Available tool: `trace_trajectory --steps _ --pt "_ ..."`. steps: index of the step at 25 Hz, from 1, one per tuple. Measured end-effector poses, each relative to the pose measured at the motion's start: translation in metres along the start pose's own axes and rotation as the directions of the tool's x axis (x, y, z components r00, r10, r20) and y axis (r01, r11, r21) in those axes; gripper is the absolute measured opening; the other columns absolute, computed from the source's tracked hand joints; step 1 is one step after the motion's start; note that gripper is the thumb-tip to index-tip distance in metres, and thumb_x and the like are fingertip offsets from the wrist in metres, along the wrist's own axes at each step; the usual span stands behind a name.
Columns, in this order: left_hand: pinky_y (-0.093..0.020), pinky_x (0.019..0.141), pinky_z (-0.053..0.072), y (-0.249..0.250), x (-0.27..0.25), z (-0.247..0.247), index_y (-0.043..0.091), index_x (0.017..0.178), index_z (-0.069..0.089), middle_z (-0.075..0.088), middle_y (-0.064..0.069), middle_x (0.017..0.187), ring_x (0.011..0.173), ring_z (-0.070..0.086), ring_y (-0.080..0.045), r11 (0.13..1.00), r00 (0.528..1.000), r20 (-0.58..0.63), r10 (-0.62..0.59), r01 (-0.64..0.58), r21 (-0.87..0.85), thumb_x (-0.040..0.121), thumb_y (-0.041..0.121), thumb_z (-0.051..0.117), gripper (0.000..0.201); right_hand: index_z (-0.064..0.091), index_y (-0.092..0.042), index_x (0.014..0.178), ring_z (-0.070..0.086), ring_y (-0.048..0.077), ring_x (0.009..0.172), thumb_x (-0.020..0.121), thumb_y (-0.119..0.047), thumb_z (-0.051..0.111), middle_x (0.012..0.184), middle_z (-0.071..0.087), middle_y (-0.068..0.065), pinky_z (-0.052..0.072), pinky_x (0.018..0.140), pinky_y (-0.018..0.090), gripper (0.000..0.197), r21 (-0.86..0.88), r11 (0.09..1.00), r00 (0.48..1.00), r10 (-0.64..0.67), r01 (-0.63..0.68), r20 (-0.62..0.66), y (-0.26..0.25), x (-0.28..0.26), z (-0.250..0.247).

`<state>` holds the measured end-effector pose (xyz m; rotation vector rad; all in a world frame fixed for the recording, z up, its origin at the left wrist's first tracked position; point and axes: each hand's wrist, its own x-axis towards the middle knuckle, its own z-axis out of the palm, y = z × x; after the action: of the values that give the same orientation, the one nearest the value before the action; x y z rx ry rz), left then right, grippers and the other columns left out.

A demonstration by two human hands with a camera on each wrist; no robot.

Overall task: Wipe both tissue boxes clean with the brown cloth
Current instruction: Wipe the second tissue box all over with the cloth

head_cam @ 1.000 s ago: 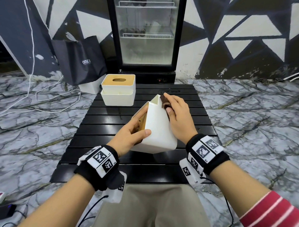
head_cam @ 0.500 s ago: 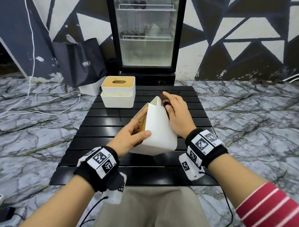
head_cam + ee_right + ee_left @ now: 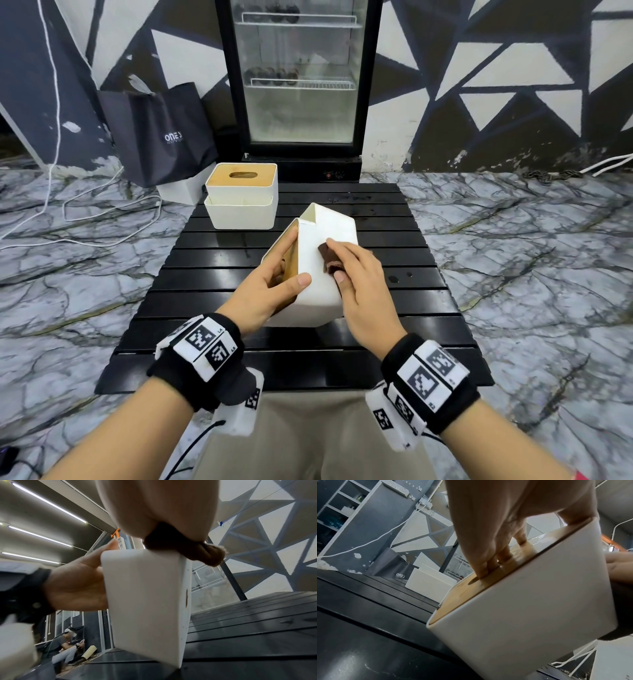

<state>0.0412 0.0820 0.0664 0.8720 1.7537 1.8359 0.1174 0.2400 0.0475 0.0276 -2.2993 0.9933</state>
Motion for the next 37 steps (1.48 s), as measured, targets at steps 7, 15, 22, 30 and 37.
trace_trajectory --steps 7,15,22,30,37 --pt "-0.006 0.08 0.043 0.005 -0.003 0.004 0.032 0.147 0.018 0.058 -0.012 0.1 0.088 0.056 0.004 0.997 1.0 -0.026 -0.001 0.003 0.075 0.089 0.008 0.059 0.075 0.045 -0.016 0.132 0.038 0.014 0.119 0.09 -0.026 0.032 0.129 0.049 0.005 0.02 0.103 0.011 0.046 -0.018 0.991 0.987 -0.132 0.134 0.095 -0.017 0.011 0.007" --pt "-0.006 0.082 0.044 0.009 -0.005 0.006 0.025 0.148 0.016 0.05 -0.013 0.135 0.103 0.059 0.004 1.0 0.999 -0.034 -0.016 0.017 0.024 0.089 0.004 0.047 0.07 0.047 -0.019 0.131 0.038 0.008 0.117 0.09 -0.027 0.032 0.127 0.05 -0.001 0.022 0.103 0.01 0.044 0.007 0.997 0.997 -0.081 0.081 0.011 -0.02 -0.005 0.012" --pt "-0.009 0.085 0.044 0.006 -0.003 0.003 0.034 0.147 0.017 0.056 -0.004 0.122 0.101 0.055 -0.002 0.996 1.0 -0.003 -0.013 0.013 0.085 0.079 0.026 0.065 0.083 0.044 -0.021 0.133 0.037 0.009 0.119 0.09 -0.02 0.037 0.131 0.048 0.001 0.018 0.1 0.005 0.043 0.026 0.998 0.992 -0.064 0.062 0.108 -0.013 0.022 0.002" --pt "-0.004 0.075 0.043 0.008 -0.004 0.001 0.031 0.146 0.018 0.058 0.011 0.101 0.085 0.058 0.013 0.997 1.0 -0.011 -0.022 0.022 0.075 0.09 0.007 0.057 0.073 0.046 -0.018 0.132 0.037 0.011 0.118 0.091 -0.026 0.033 0.128 0.049 0.004 0.018 0.103 0.007 0.044 -0.038 0.988 0.987 -0.147 0.15 0.063 -0.012 0.009 0.009" --pt "-0.014 0.084 0.047 0.005 0.0 -0.005 0.045 0.134 0.03 0.061 0.006 0.118 0.102 0.06 -0.003 0.996 0.999 0.009 -0.047 0.046 0.074 0.07 0.023 0.066 0.077 0.045 -0.018 0.133 0.038 0.016 0.12 0.09 -0.018 0.039 0.13 0.048 0.005 0.014 0.101 0.003 0.044 -0.084 0.983 0.983 -0.154 0.162 0.099 0.002 0.048 0.0"
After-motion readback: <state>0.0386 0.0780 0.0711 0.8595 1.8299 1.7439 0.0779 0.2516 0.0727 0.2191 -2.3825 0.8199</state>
